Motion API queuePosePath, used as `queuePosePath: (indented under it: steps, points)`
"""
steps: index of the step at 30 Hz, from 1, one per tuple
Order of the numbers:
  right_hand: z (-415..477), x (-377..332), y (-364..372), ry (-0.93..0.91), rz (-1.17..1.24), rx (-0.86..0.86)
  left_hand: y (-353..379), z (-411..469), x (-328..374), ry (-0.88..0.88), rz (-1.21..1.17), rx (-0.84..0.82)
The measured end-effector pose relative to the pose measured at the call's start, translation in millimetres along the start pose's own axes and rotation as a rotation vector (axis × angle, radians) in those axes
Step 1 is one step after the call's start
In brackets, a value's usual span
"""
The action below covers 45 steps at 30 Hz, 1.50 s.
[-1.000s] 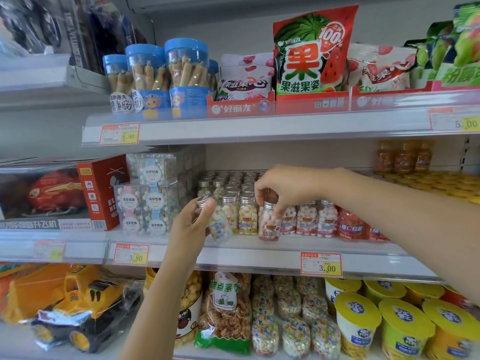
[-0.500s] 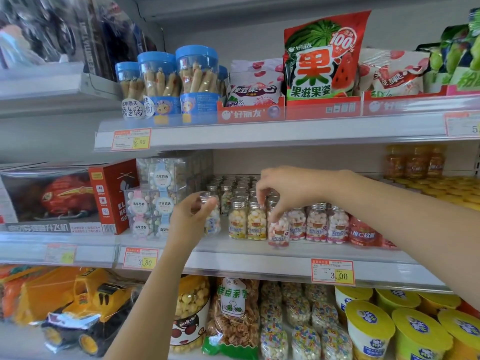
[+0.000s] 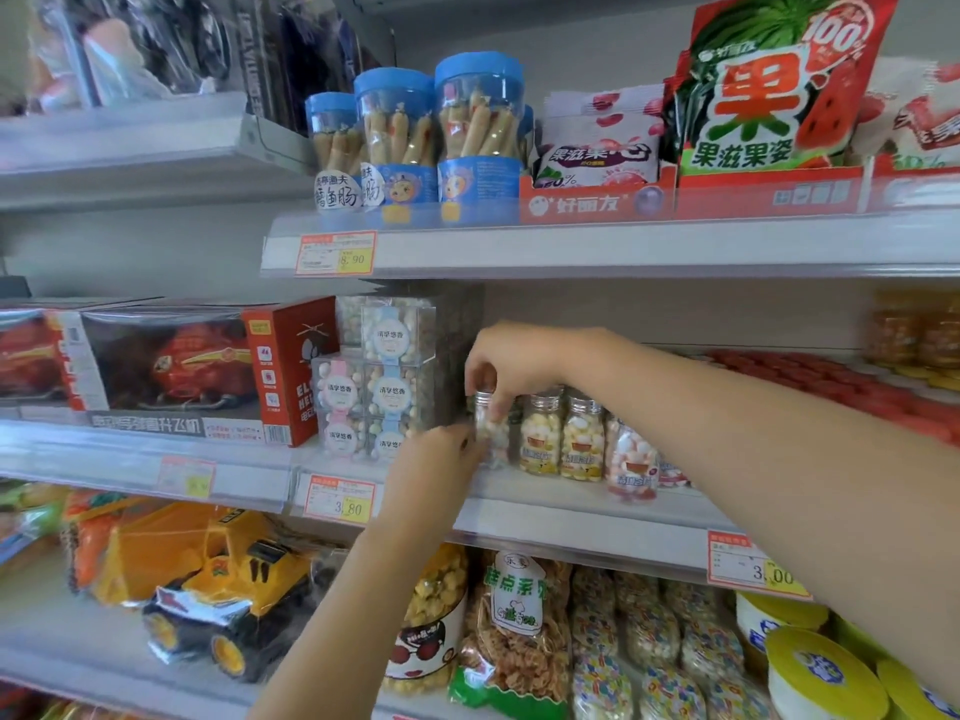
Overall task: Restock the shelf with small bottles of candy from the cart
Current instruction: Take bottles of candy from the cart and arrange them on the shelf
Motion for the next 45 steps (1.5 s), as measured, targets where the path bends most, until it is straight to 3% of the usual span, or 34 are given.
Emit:
queuePosePath:
  steps: [2,7,11,20,25,36,42,45]
  points:
    - [8.8,4.5,3.7,0.048,0.0,0.022,0.9,-10.9,-1.5,0.052,0.13,0.098]
    - [26.4,13.6,13.0,0.157,0.014,0.05,7.1,-25.7,4.4,0.211,0.08,0.371]
    - [34.0,18.1,13.7,0.162,0.04,0.025,10.8,-27.3,-1.4,0.233,0.068,0.44]
    - [52.6,27.2,24.2,0.375,0.193,0.009,20.2,-26.4,-8.3,0.201,0.06,0.422]
    - [58.1,27.9,25.4,0.306,-0.036,0.102,21.8,-27.5,-10.5,0.182,0.051,0.414]
    - [55.8,27.7,27.1,0.315,-0.01,0.214,18.8,-28.7,-8.4,0.184,0.001,0.414]
    - [-12.6,-3.8,-16.4,0.187,0.071,0.437,14.0,-29.7,-7.1,0.087,-0.101,0.235]
    - [-72.7,-18.4,-19.3,0.147,0.135,0.452,1.6,-52.6,11.9,0.043,-0.245,0.232]
Point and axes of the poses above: each hand's wrist, its own z-axis towards the middle knuckle, its own y-axis out of the palm, x = y × z, the point moved 5 cm from there along z, towards the middle knuckle, and after that the axes turned 7 degrees about x, right-handed, at the moved point
